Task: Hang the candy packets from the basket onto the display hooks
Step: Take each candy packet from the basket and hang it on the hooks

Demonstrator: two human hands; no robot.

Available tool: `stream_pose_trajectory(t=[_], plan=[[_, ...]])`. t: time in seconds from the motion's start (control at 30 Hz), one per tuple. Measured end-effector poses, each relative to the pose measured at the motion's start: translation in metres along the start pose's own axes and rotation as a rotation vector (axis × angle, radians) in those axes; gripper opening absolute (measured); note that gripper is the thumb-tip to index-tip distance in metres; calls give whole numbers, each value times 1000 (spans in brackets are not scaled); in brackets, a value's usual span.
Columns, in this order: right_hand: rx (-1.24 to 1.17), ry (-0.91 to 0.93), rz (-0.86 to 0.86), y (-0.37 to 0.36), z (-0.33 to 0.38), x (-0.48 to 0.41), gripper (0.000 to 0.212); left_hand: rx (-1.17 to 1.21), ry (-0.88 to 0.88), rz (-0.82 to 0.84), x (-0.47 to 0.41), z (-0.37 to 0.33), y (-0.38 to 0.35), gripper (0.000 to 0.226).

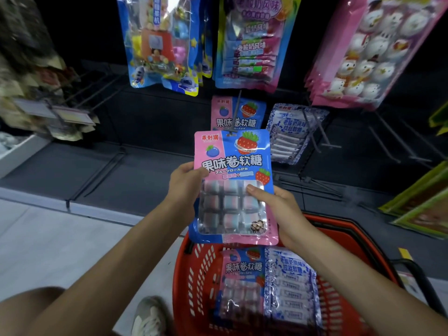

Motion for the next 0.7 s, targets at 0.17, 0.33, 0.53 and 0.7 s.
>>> stream_pose_trajectory(t=[0.17,0.33,0.53,0.7], plan=[[-23,-11,-12,-3,3,-2,19,-3,32,-6,1,3,2,9],[-61,-54,-37,-7,1,-14,20,-19,14,-56,-8,5,12,22],[-89,-82,-63,-12,8,-35,20,-44,-27,-94,-17,-3,15,60],[-125,-150,-111,-14,14,-56,19,-115,-63,-70,-26,-15,13,55]])
Point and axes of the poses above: each hand's wrist, its own x-axis away from the middle knuckle, its own y-axis out of the back of the hand, z = x × y, the point moved 8 cm from there along -x, towards the middle knuckle, and after that the axes turned 1 degree about x, right-handed, at the moved point
